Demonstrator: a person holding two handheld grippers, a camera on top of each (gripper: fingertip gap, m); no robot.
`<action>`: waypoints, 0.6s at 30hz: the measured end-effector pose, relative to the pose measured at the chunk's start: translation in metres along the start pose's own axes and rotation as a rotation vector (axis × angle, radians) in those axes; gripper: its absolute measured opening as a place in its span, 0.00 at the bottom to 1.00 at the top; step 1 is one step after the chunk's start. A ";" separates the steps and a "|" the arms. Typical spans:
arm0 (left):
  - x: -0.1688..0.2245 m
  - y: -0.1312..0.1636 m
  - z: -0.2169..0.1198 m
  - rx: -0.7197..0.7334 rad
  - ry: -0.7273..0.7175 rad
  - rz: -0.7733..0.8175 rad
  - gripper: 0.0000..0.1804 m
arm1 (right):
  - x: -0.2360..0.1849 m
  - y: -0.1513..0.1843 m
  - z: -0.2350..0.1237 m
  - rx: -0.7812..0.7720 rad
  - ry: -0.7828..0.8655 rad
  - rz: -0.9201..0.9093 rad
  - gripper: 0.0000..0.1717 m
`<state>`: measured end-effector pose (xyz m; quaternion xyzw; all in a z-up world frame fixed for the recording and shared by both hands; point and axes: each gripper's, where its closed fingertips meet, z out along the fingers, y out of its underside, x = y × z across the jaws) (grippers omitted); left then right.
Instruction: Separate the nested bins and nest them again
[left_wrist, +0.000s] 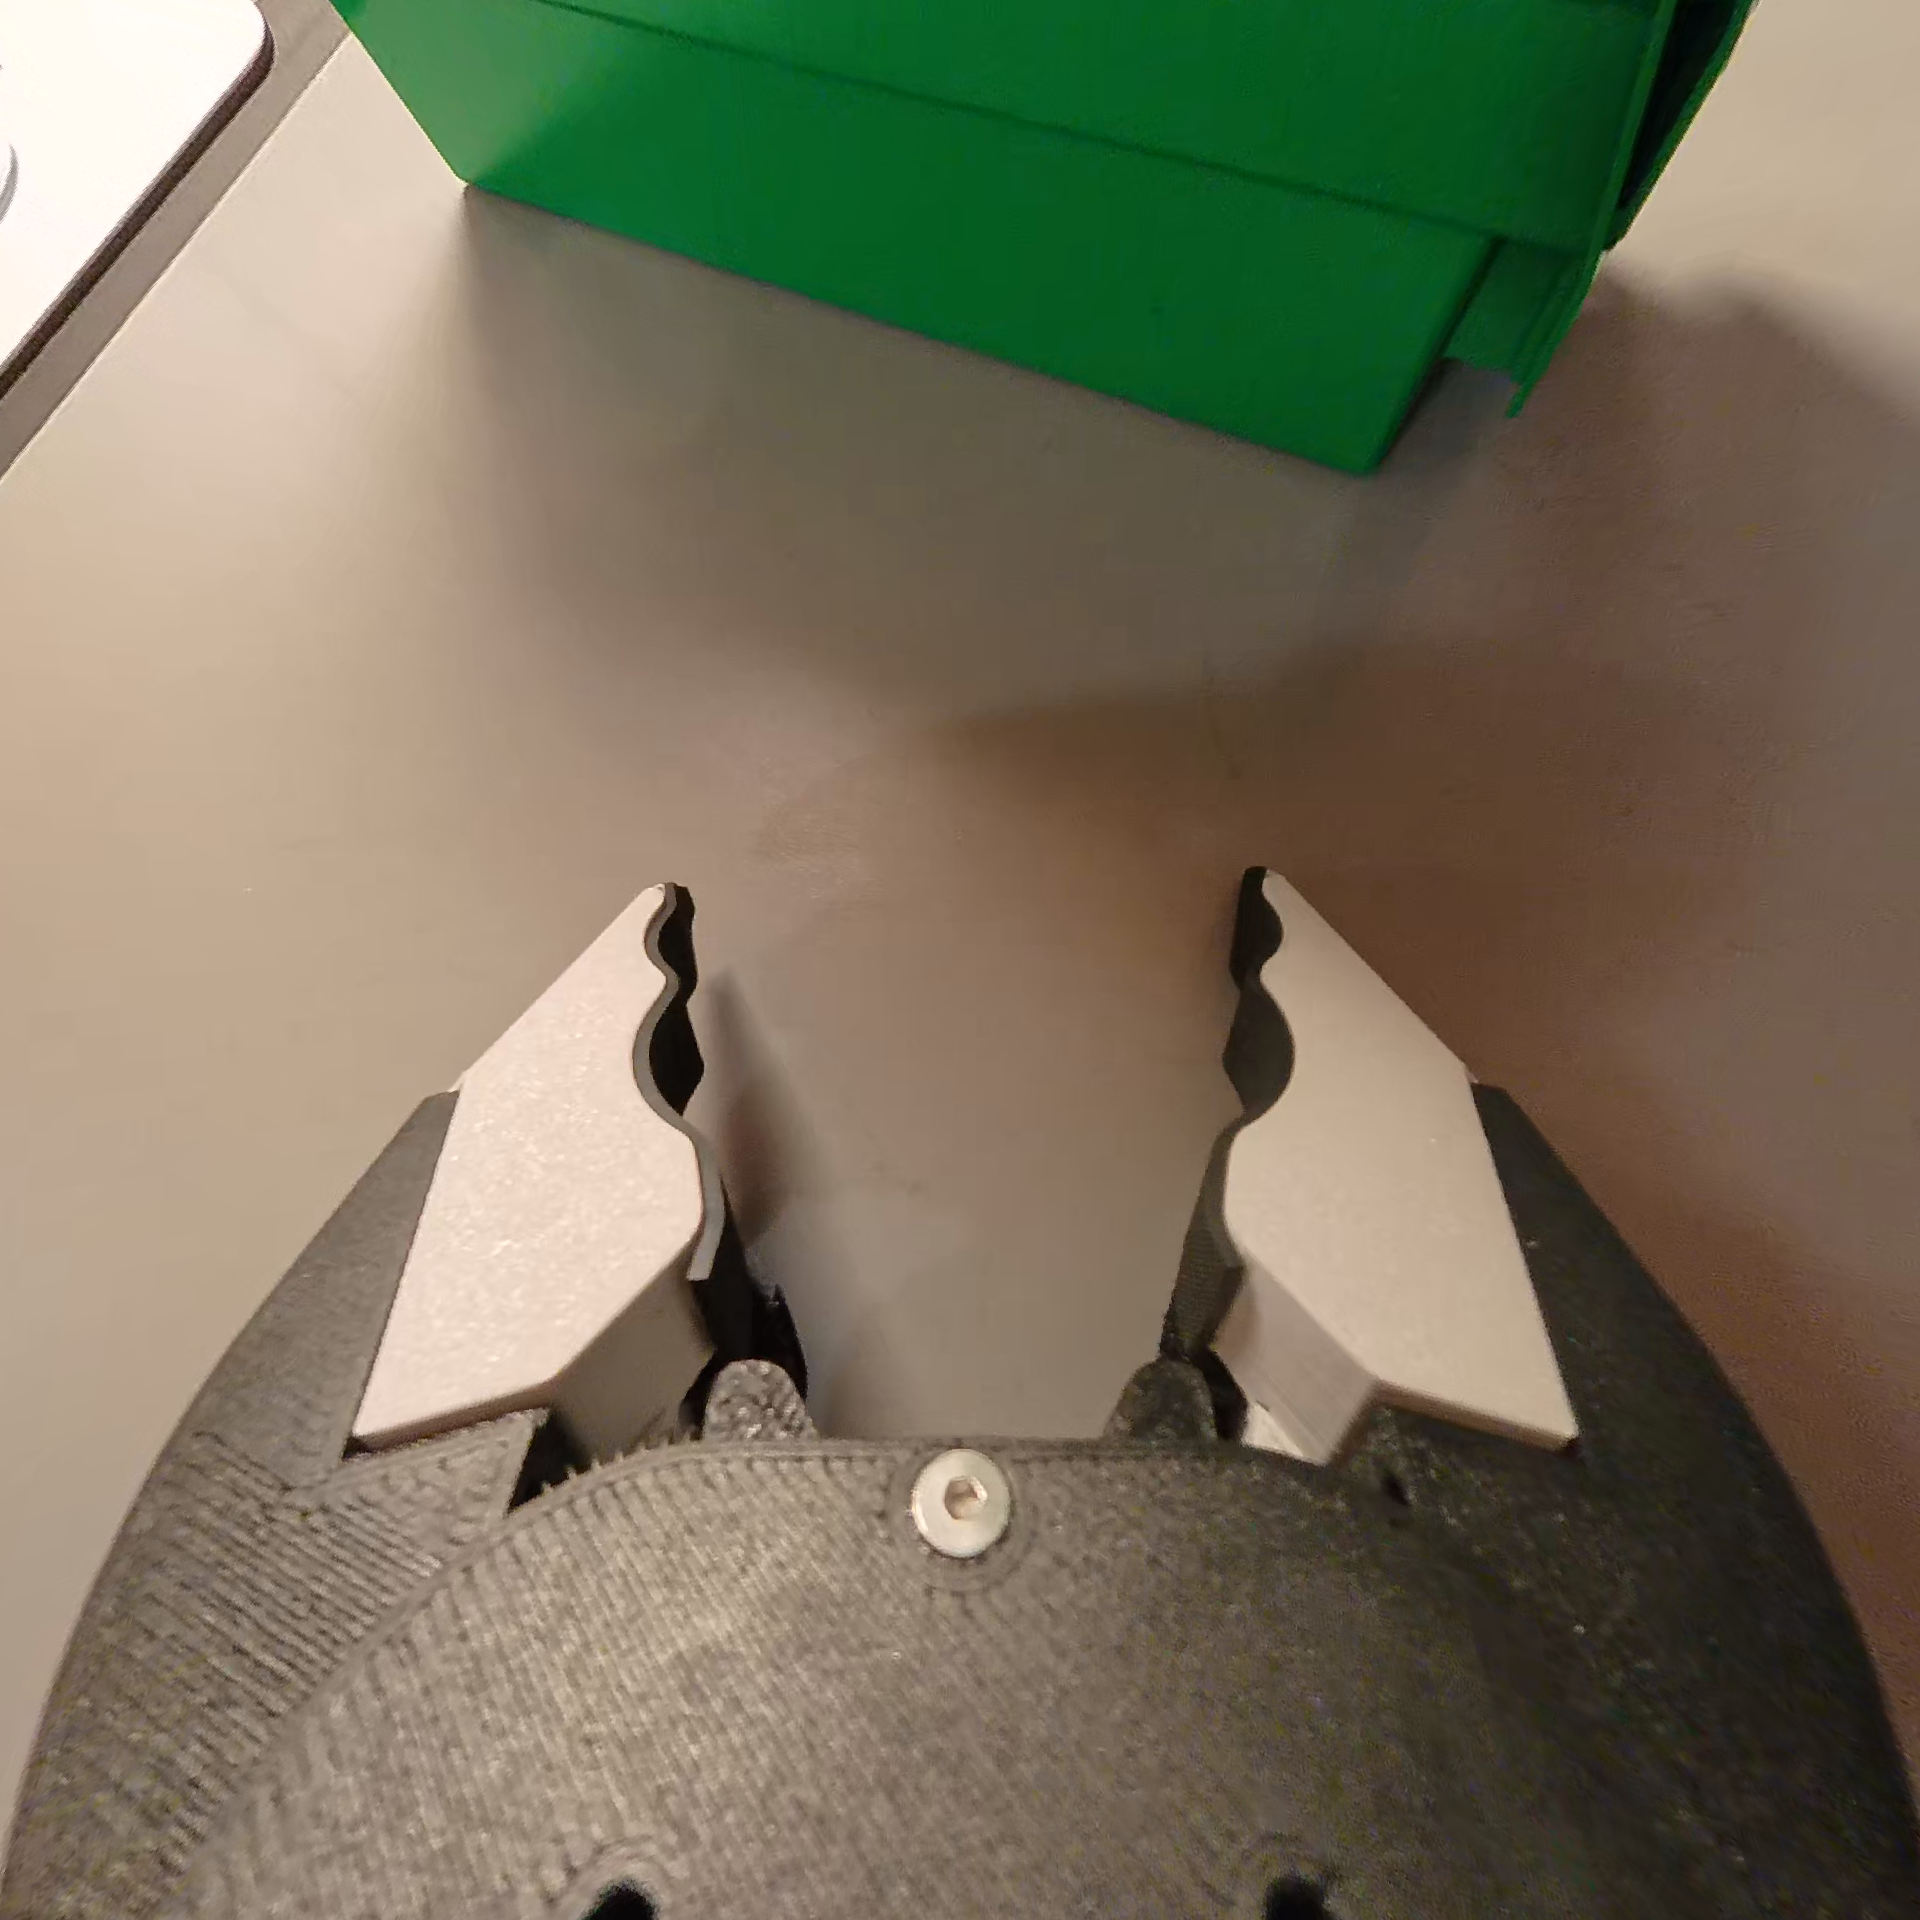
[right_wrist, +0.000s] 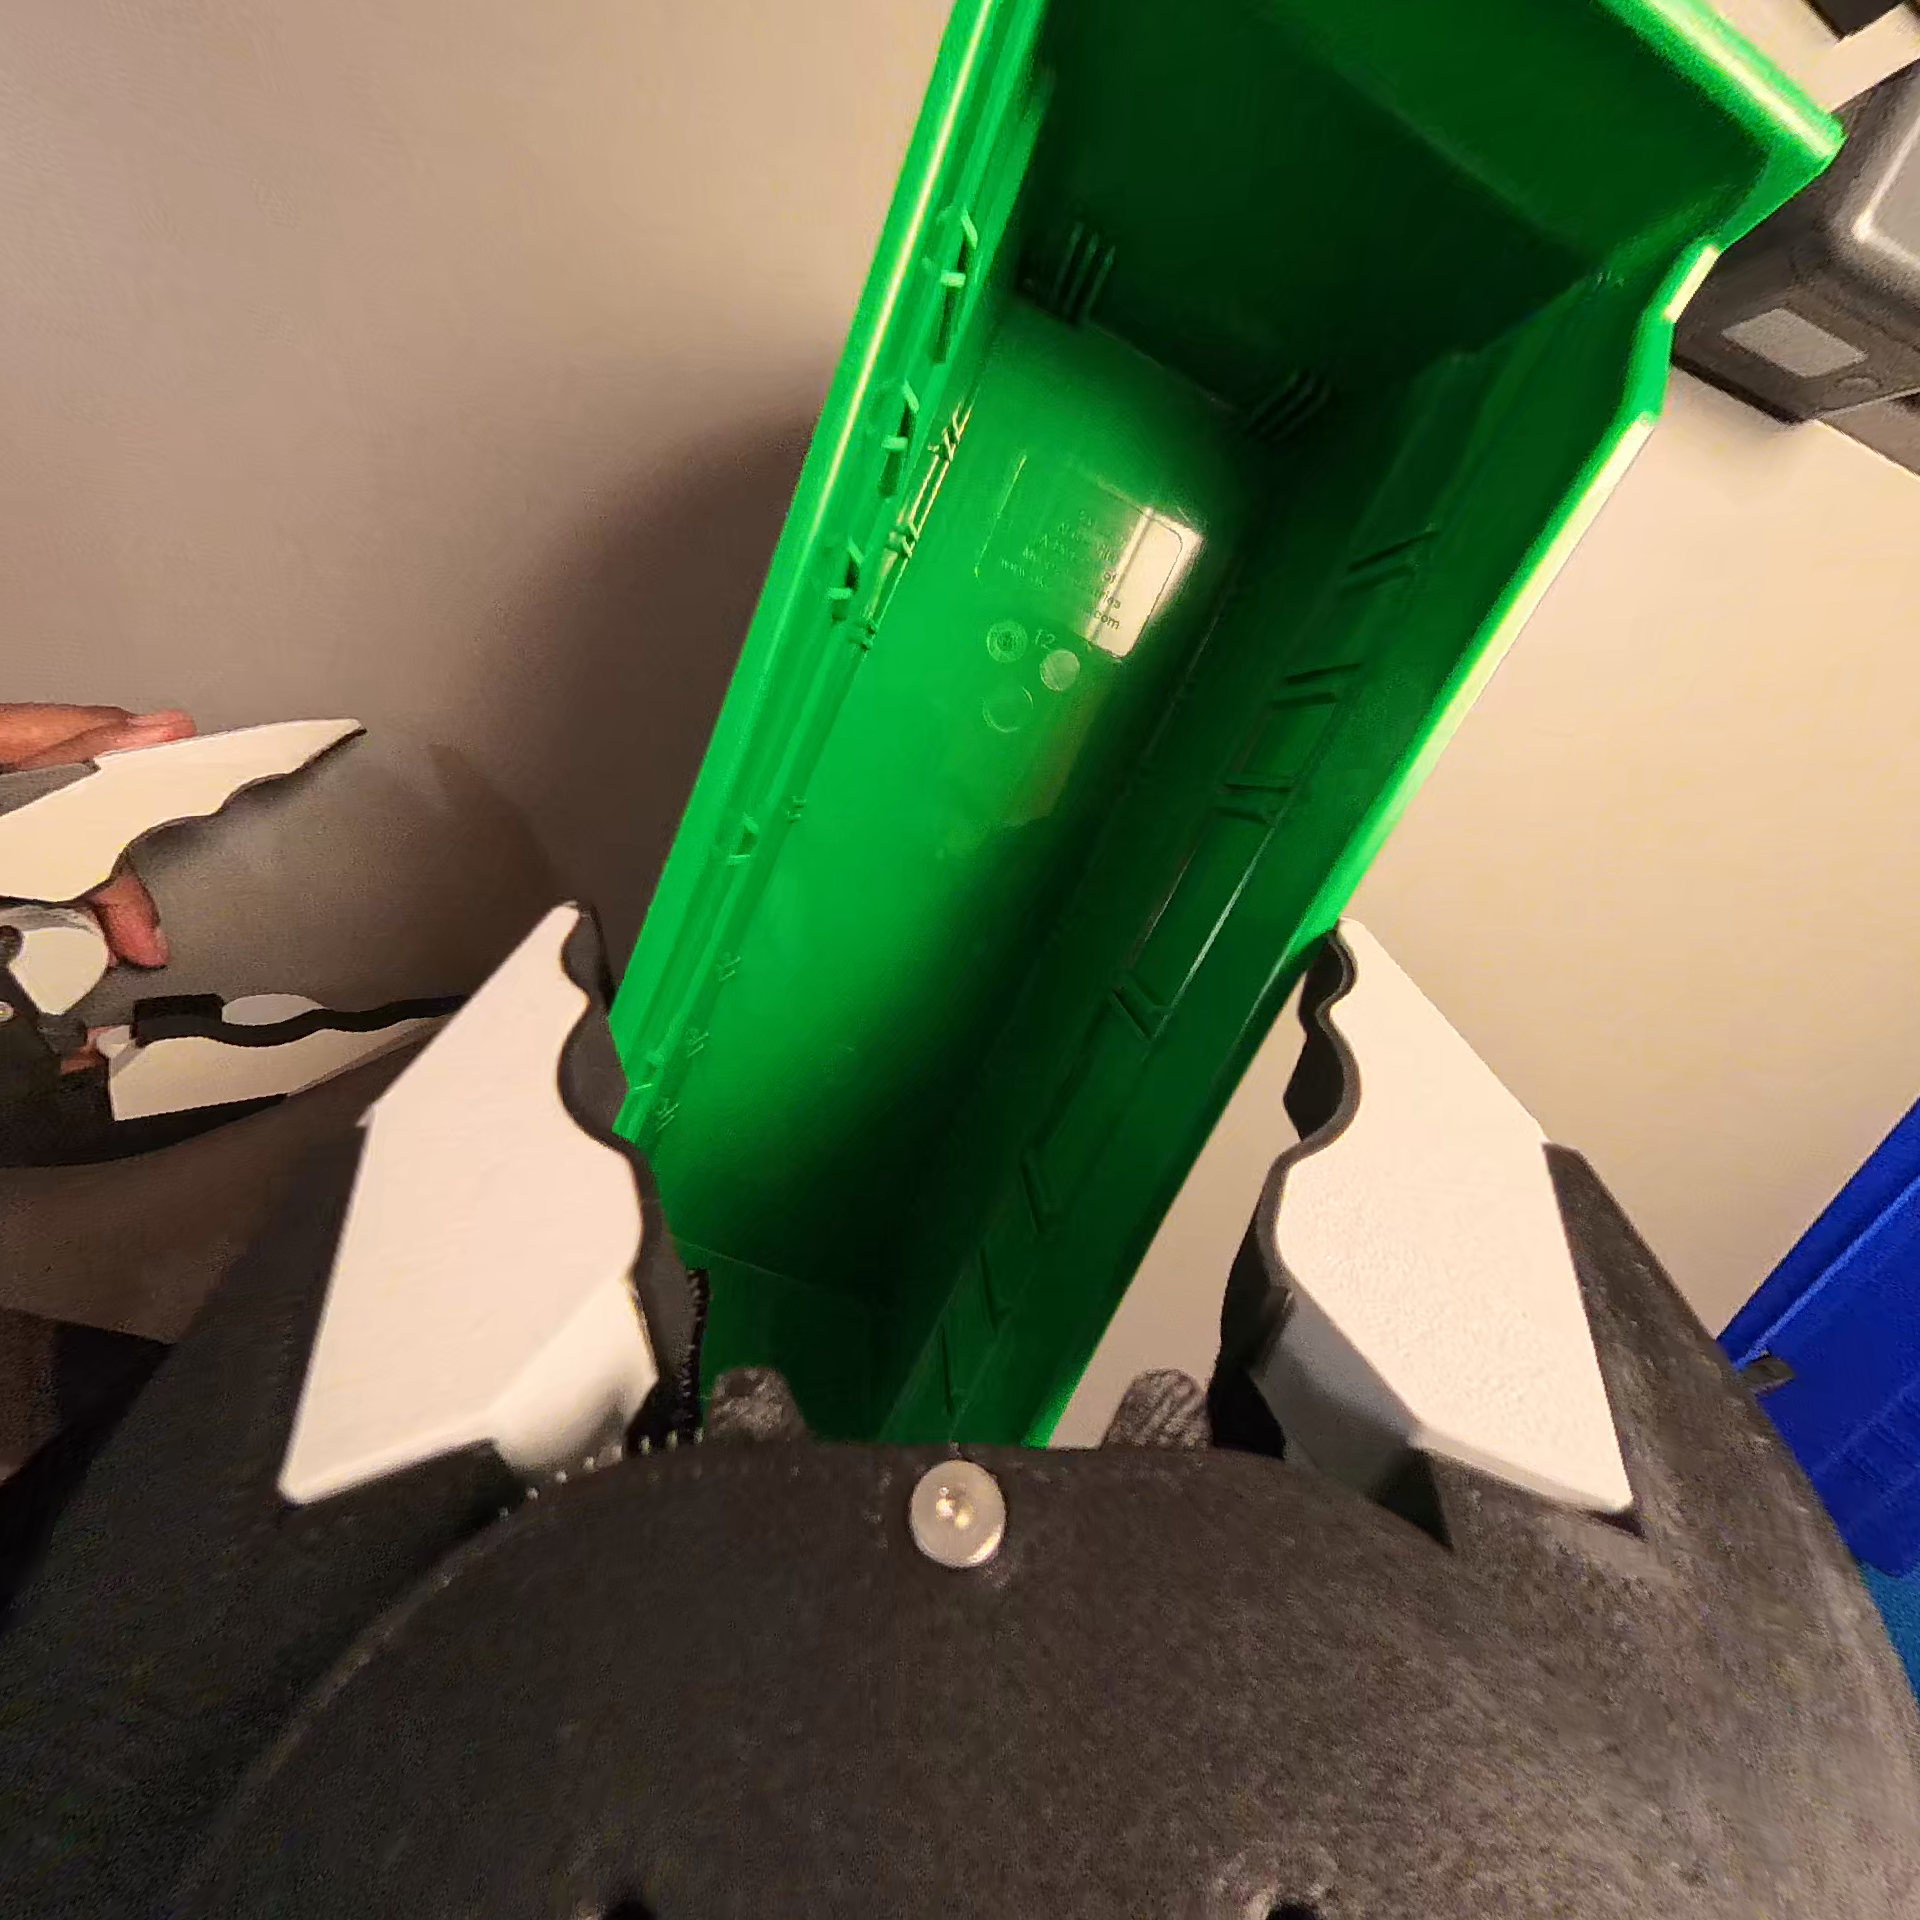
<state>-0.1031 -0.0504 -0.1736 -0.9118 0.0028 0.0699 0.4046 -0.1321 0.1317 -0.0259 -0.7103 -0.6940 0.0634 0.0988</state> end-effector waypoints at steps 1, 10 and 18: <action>0.000 0.000 0.000 0.000 0.000 0.000 0.57 | 0.000 0.000 -0.001 0.000 -0.001 -0.004 0.74; 0.000 0.000 0.000 0.000 0.002 -0.004 0.57 | -0.001 -0.009 -0.024 0.058 -0.019 -0.029 0.67; -0.001 0.000 0.000 -0.001 0.003 -0.005 0.57 | 0.004 -0.011 -0.085 0.152 -0.050 -0.070 0.68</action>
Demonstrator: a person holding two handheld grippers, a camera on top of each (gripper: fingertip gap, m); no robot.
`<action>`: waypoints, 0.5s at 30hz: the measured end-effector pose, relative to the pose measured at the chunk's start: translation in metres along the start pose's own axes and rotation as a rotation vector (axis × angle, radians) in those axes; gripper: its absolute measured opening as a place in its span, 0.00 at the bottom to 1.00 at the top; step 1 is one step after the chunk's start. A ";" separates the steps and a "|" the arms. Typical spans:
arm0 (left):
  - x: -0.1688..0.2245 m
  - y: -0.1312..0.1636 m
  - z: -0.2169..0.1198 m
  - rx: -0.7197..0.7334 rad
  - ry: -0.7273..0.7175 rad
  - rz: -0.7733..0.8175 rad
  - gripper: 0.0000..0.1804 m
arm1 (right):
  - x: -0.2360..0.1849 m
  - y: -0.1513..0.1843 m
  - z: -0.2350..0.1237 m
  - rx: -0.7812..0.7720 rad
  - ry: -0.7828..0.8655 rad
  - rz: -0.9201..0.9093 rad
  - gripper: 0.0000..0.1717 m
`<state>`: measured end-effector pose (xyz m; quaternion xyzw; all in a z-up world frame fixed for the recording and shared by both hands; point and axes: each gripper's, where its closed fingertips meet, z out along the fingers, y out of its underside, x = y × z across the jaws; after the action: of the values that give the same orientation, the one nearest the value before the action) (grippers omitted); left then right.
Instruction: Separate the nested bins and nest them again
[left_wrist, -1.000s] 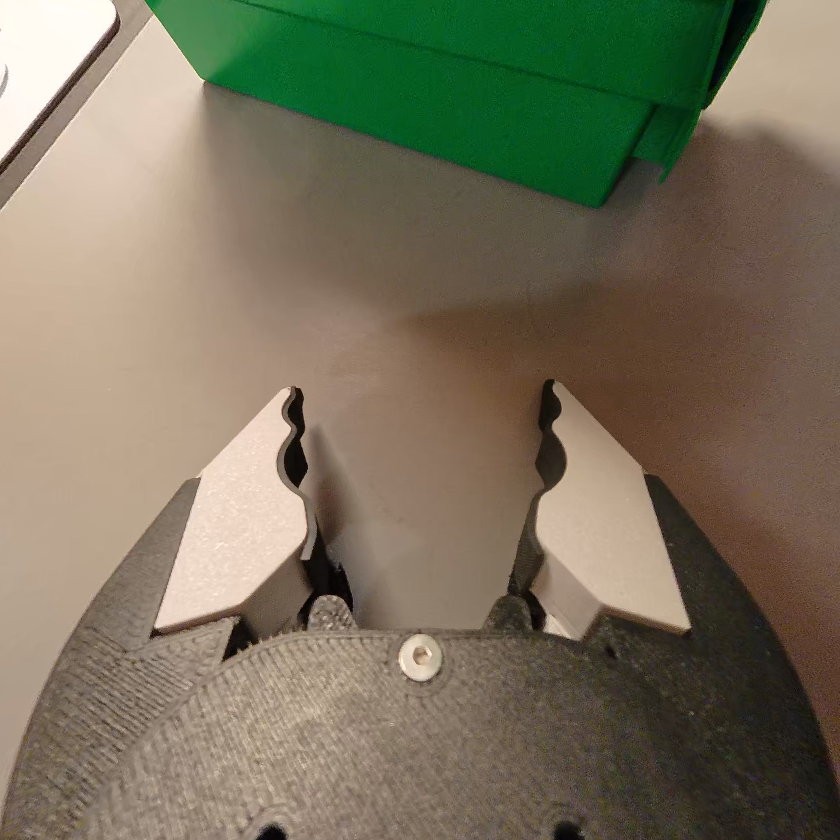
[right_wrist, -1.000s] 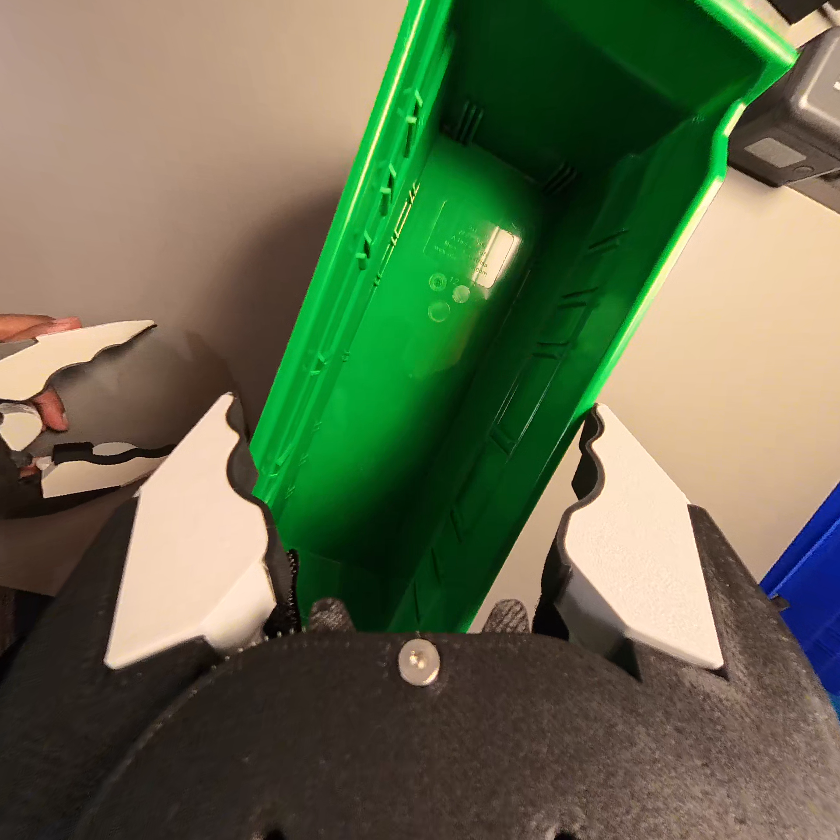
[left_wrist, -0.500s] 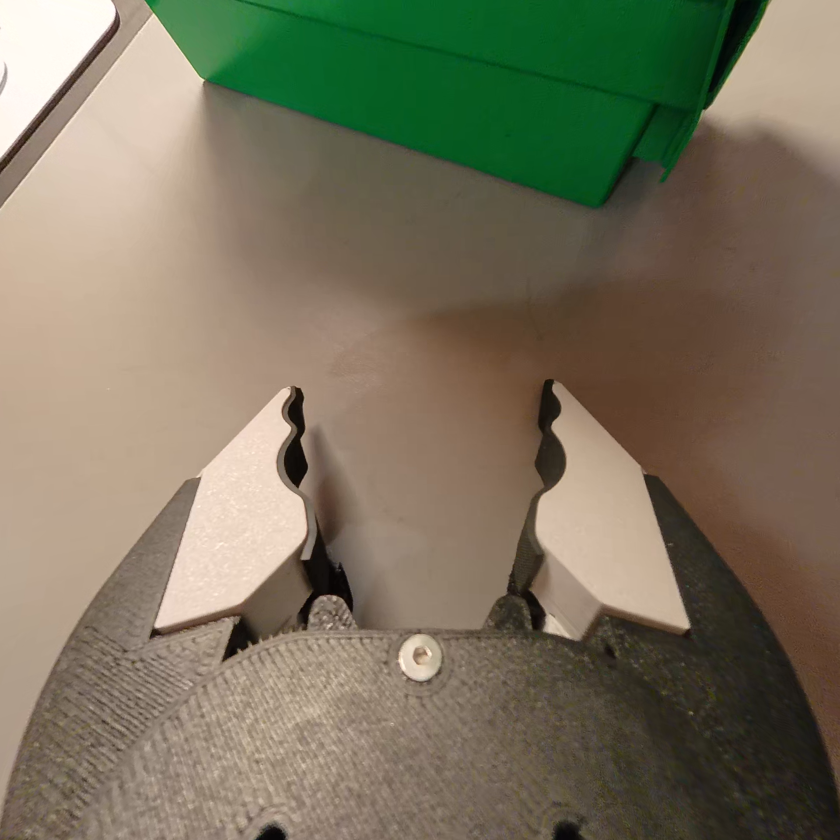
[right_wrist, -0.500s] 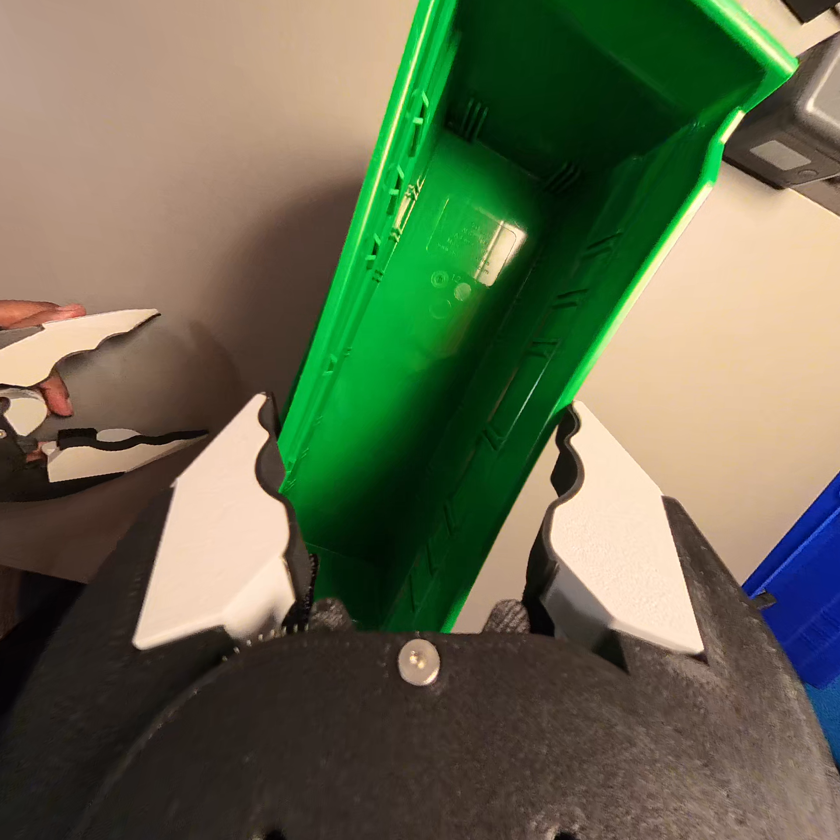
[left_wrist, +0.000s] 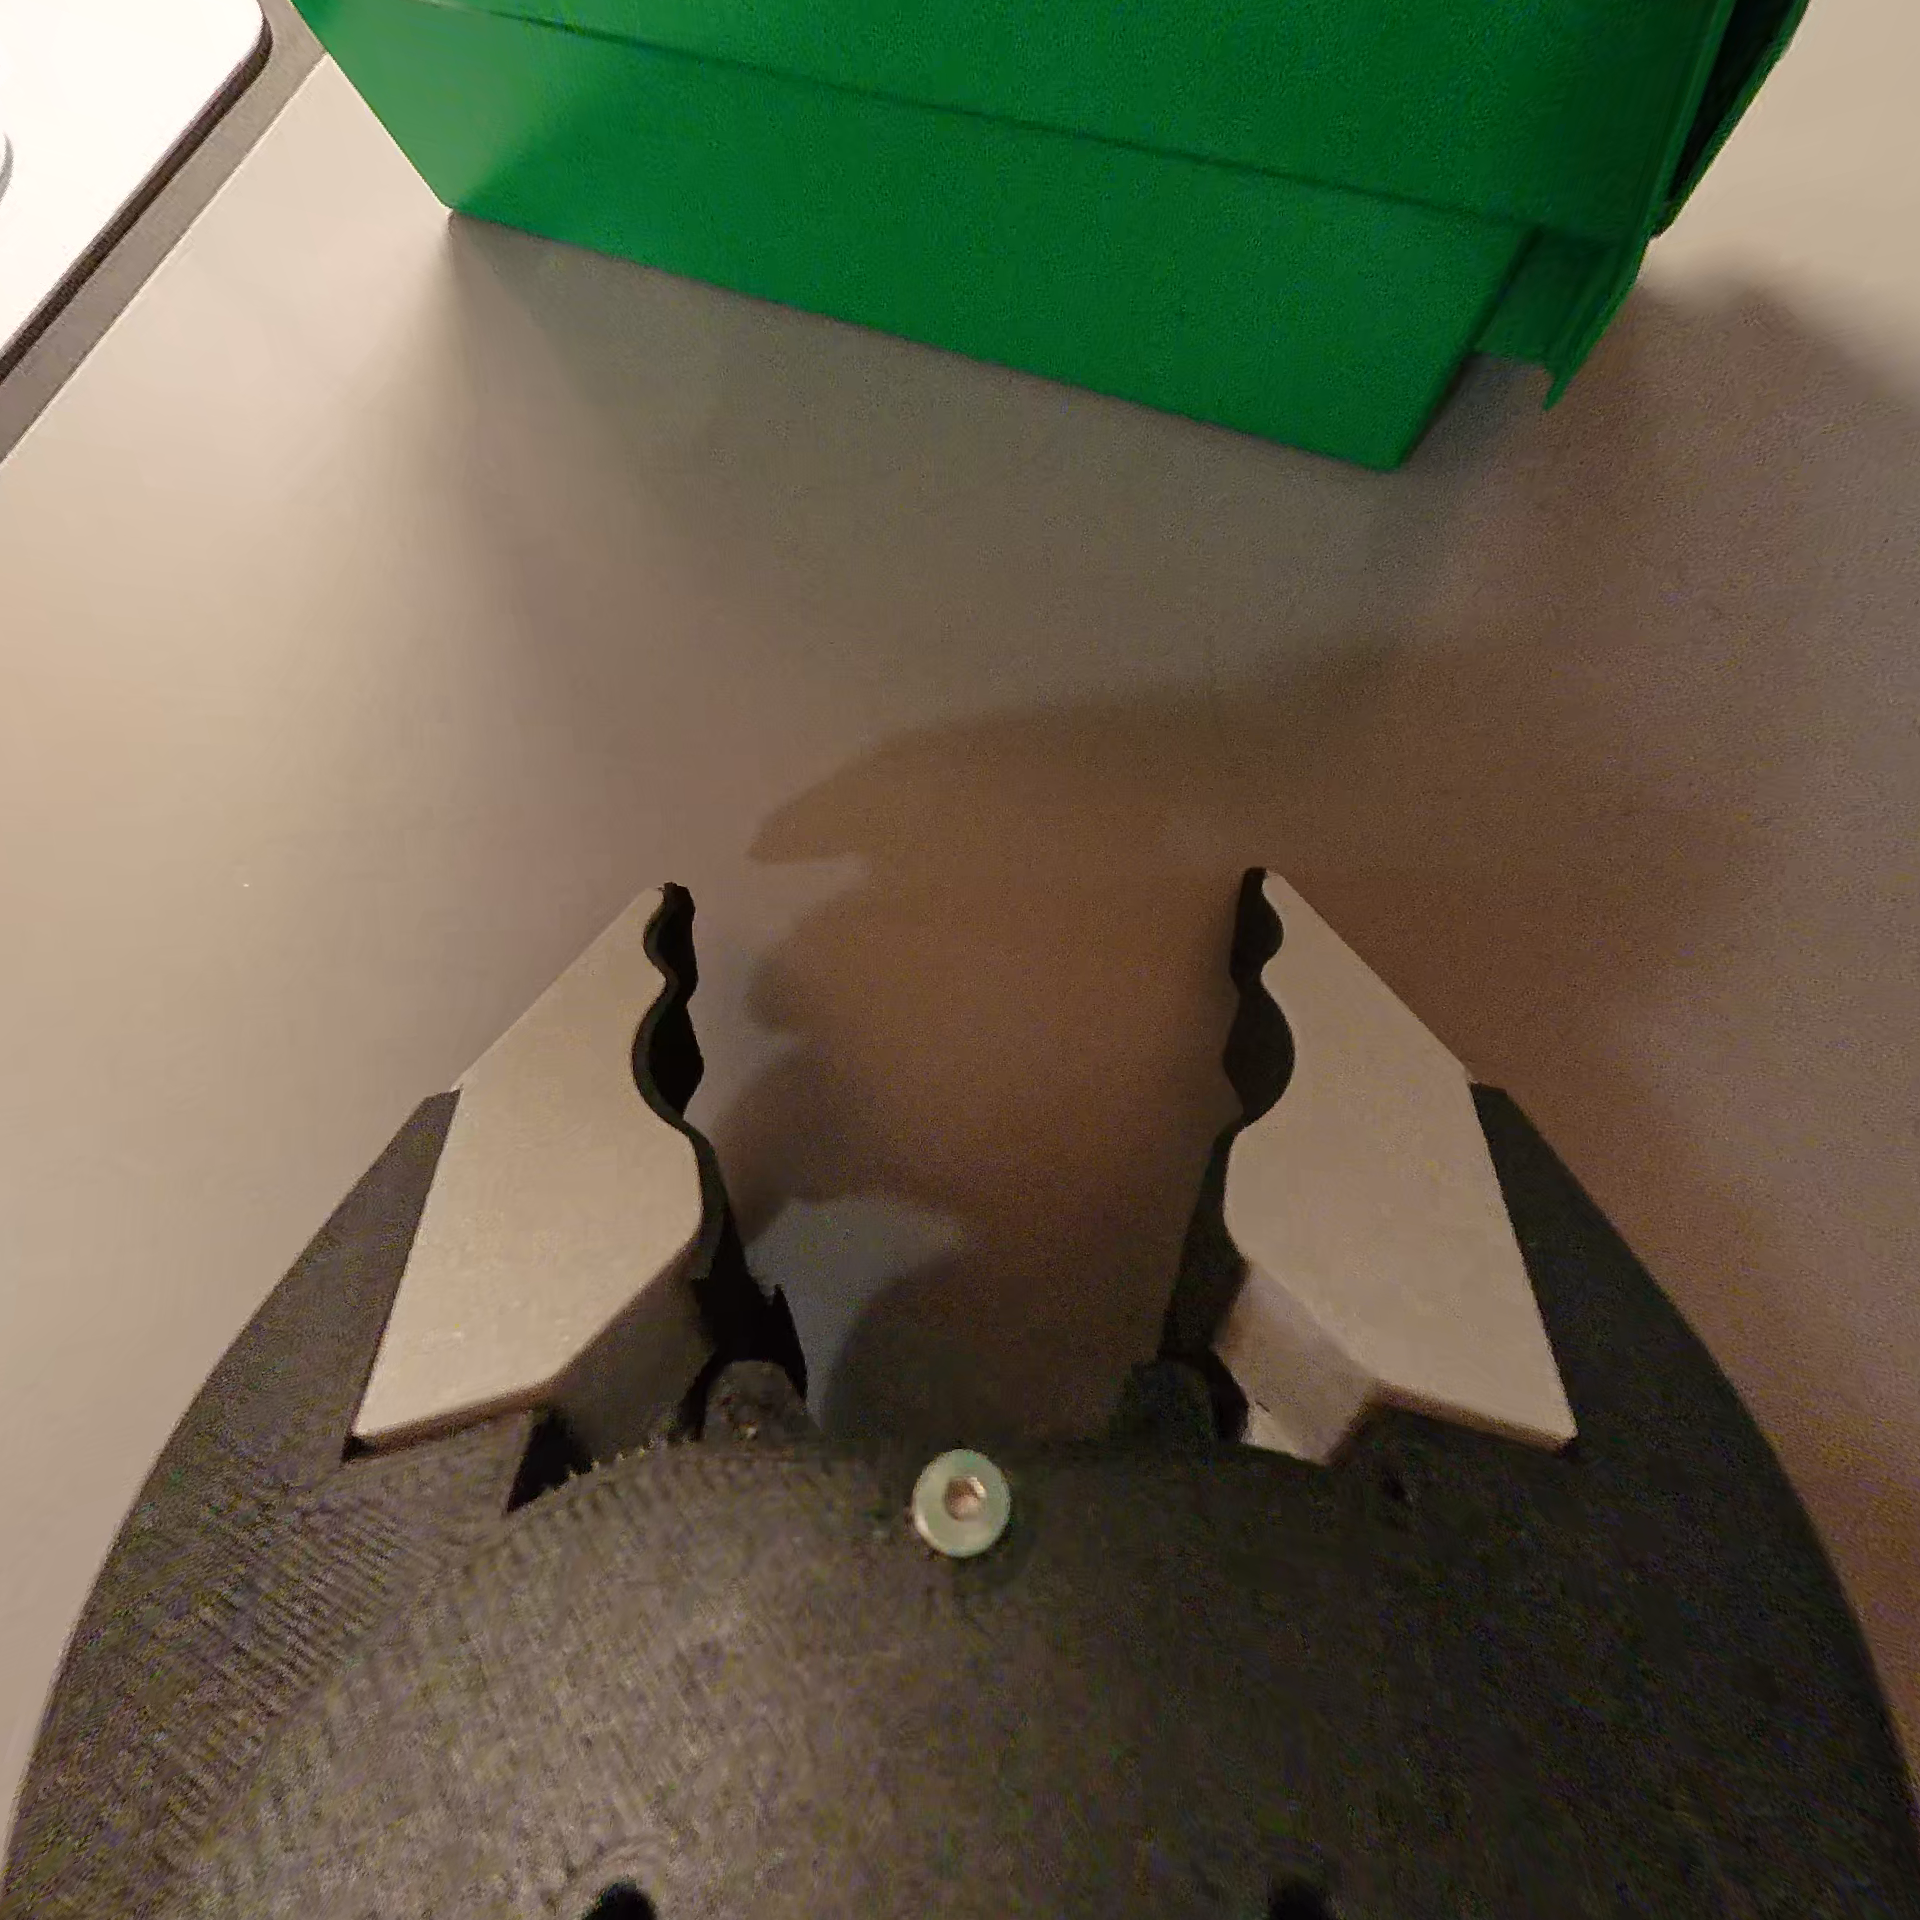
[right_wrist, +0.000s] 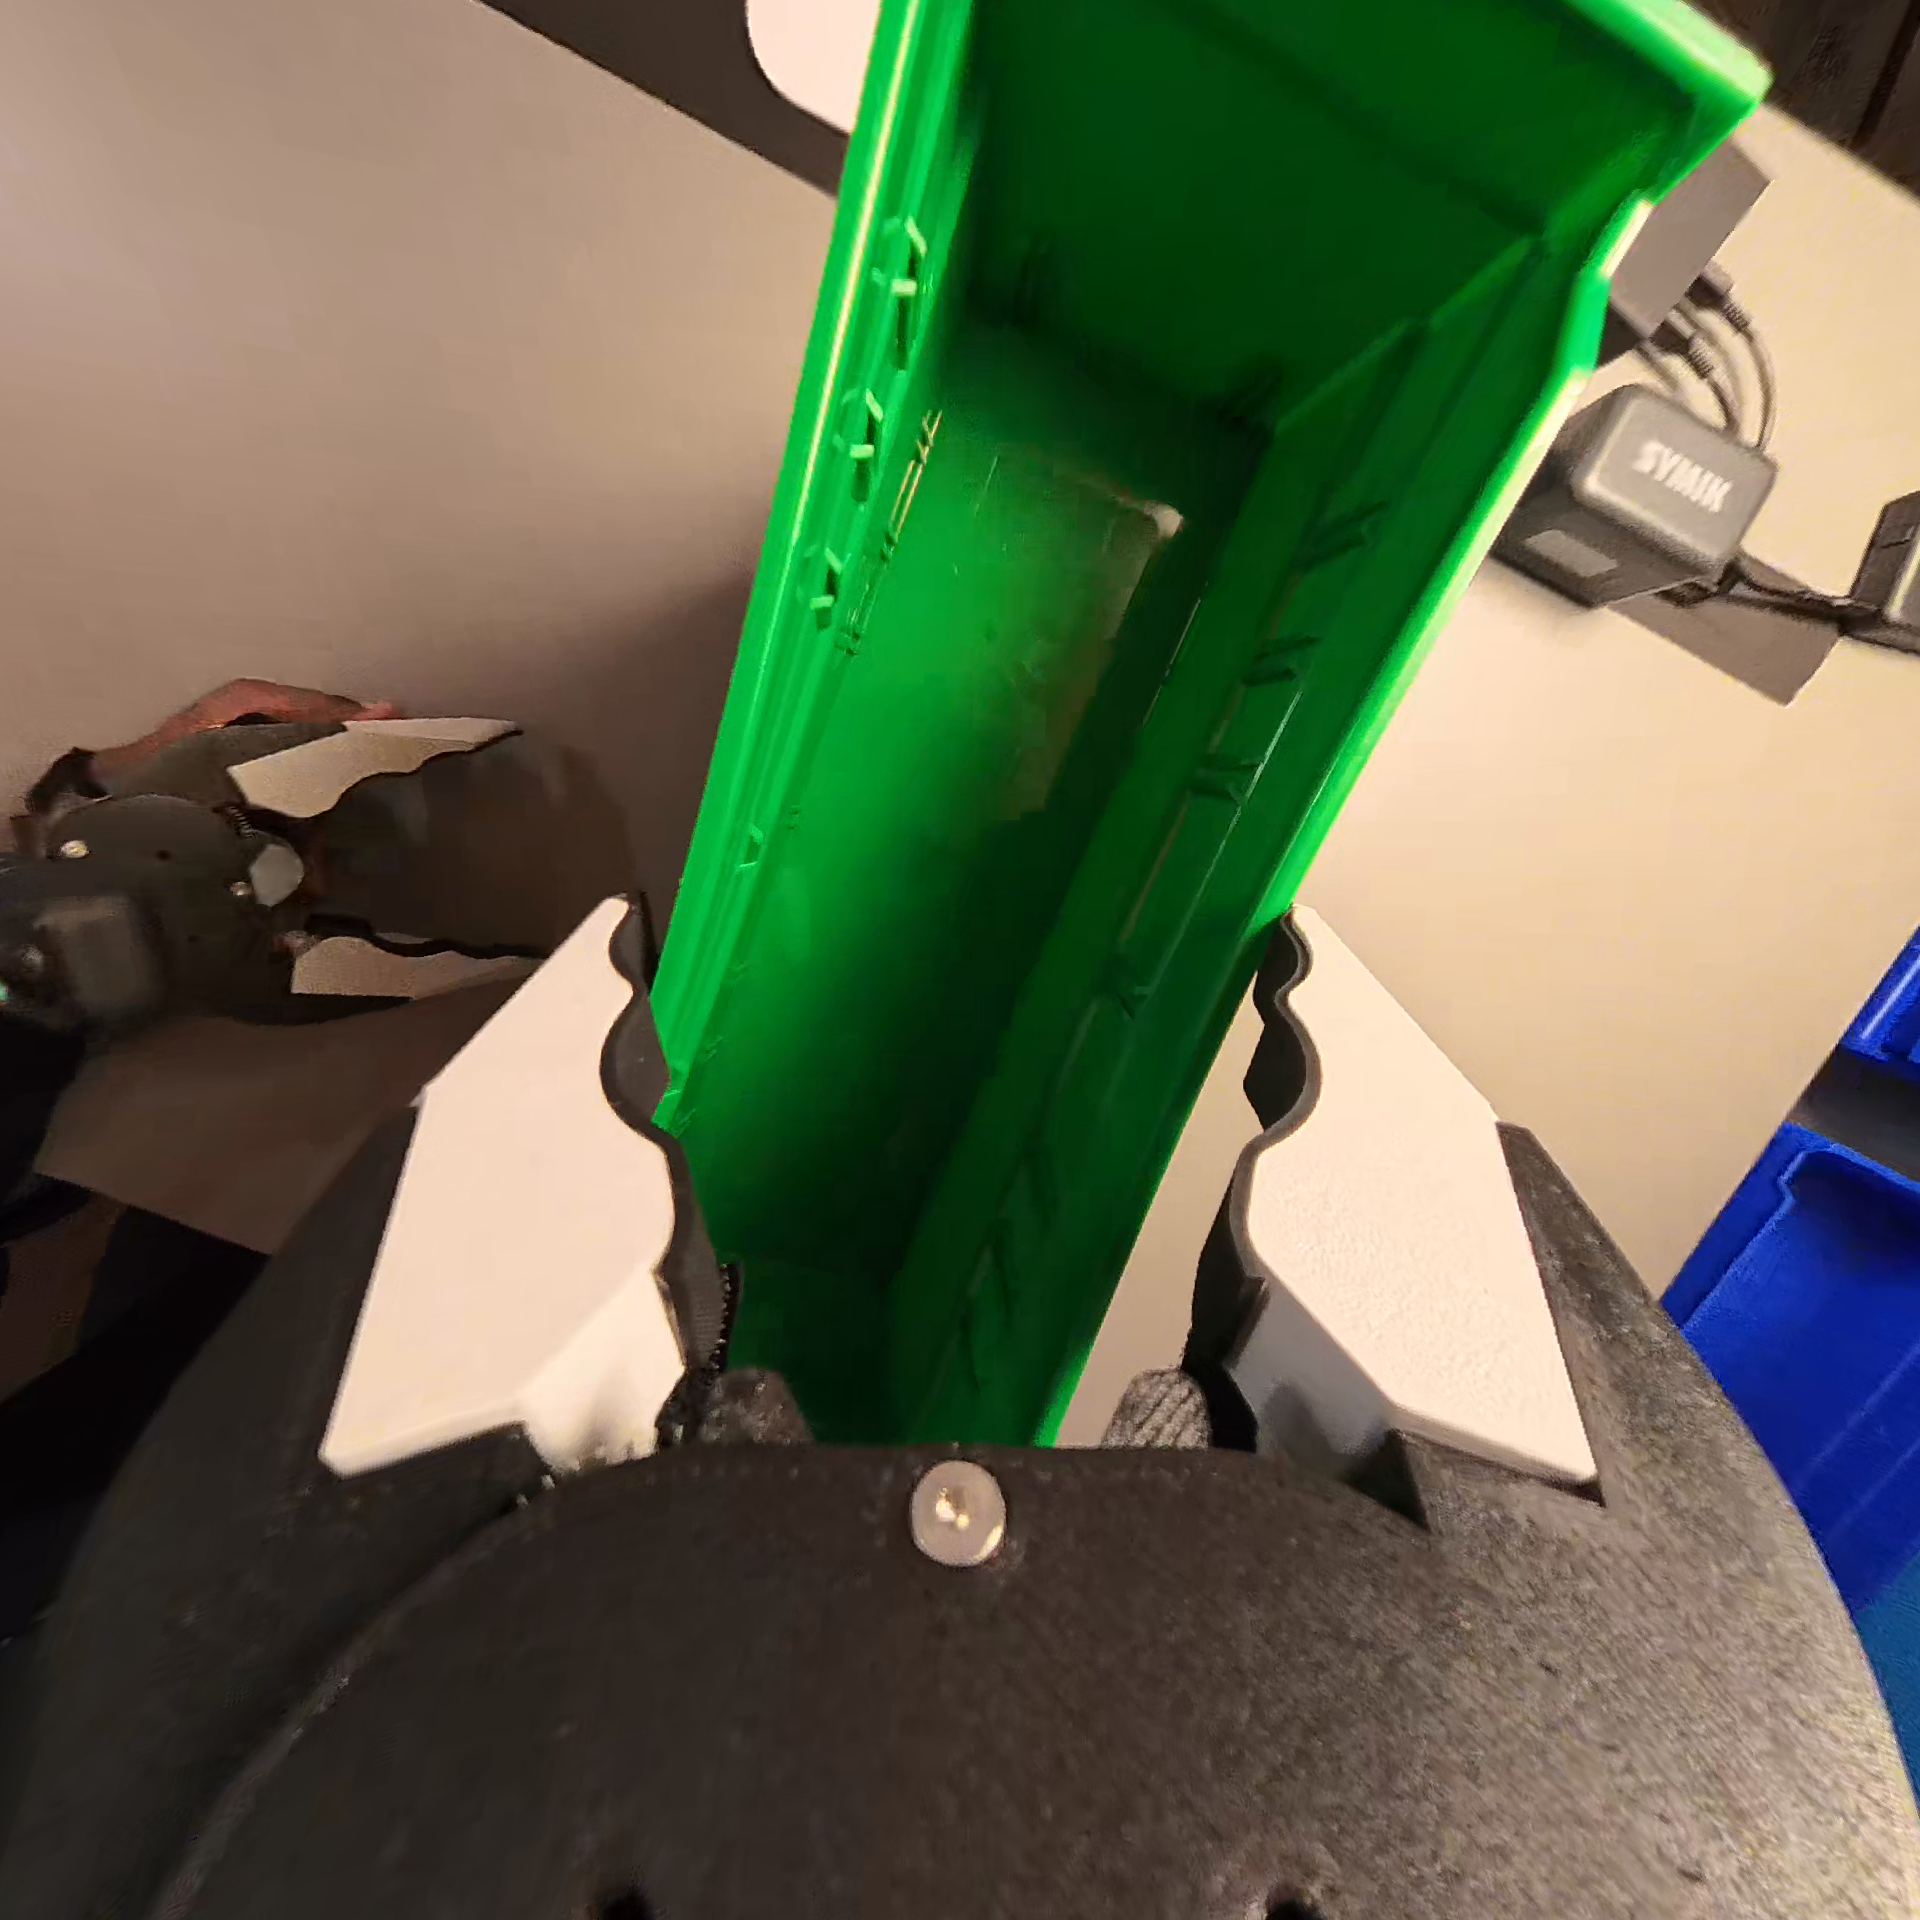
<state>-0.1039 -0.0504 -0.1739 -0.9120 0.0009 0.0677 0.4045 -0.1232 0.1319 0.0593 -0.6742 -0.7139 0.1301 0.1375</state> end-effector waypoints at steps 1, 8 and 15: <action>0.000 0.000 0.000 0.000 0.000 0.000 0.57 | 0.003 0.000 -0.010 0.019 -0.005 0.001 0.68; 0.000 0.000 0.000 -0.002 0.002 -0.003 0.57 | 0.054 0.029 -0.054 0.088 0.048 0.026 0.68; 0.000 0.000 0.000 -0.001 -0.001 0.000 0.57 | 0.113 0.096 -0.007 0.018 0.065 0.122 0.68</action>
<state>-0.1041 -0.0505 -0.1738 -0.9123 0.0008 0.0680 0.4039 -0.0376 0.2507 0.0321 -0.7189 -0.6656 0.1228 0.1586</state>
